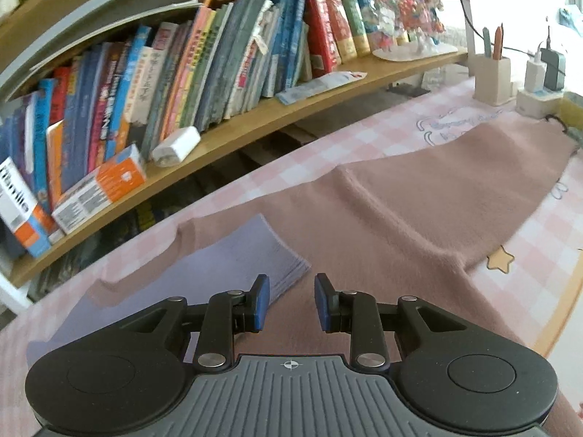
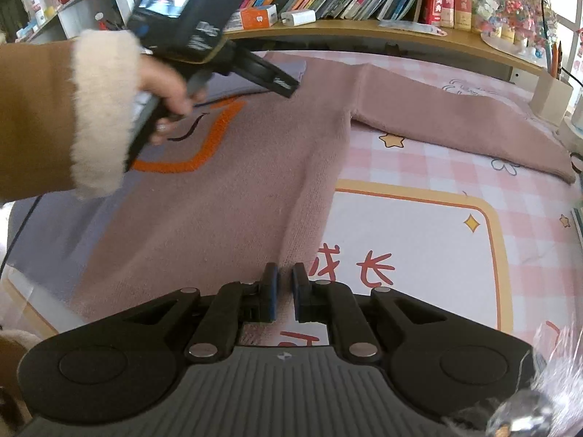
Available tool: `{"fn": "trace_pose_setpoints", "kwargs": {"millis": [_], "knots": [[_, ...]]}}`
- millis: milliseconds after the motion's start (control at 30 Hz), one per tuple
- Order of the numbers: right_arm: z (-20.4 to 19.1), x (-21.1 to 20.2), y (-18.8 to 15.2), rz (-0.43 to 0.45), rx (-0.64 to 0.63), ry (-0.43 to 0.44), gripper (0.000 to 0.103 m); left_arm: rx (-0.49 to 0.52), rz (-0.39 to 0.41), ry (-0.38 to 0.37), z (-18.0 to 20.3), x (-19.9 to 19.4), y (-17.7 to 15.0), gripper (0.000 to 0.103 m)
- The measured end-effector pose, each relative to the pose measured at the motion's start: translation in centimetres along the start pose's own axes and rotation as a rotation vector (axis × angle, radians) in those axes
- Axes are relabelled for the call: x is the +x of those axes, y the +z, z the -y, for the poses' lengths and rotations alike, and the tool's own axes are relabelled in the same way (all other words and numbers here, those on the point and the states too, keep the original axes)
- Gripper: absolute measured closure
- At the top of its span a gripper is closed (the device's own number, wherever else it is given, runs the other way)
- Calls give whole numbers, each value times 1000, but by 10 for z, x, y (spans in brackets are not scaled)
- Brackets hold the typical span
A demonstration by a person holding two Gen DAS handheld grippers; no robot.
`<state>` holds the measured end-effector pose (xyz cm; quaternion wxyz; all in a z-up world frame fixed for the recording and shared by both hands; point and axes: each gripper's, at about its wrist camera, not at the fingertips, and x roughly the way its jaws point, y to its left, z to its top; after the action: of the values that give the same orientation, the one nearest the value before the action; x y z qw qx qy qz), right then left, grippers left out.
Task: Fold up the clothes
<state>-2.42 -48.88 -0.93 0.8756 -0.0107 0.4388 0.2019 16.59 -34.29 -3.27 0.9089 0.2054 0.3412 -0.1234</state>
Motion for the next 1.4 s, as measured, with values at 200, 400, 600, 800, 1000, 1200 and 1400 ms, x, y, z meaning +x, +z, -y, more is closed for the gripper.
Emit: {"fn": "trace_pose_setpoints", "kwargs": {"millis": [200,400,600,800,1000,1200,1400], "knots": [[3,-1,-1,6,16,18,95,52,0,78,9,14,2,74],[3,-1,-1,6,10,21,95,-12,29,146,-16,11,-6,99],[2,-1,-1,5,-1,10,95,-232,115,234,-93,-33,-20,99],[-3,0,-3,17,1,-23,95,-445,159,387,-198,-95,-60,99],[-16,3,-3,17,-17,-93,94,-503,163,535,-271,-155,-111,99],[-30,6,-2,8,-58,-170,94,-552,143,630,-325,-197,-163,99],[-39,10,0,3,-32,-230,94,-608,116,662,-362,-213,-204,99]]}}
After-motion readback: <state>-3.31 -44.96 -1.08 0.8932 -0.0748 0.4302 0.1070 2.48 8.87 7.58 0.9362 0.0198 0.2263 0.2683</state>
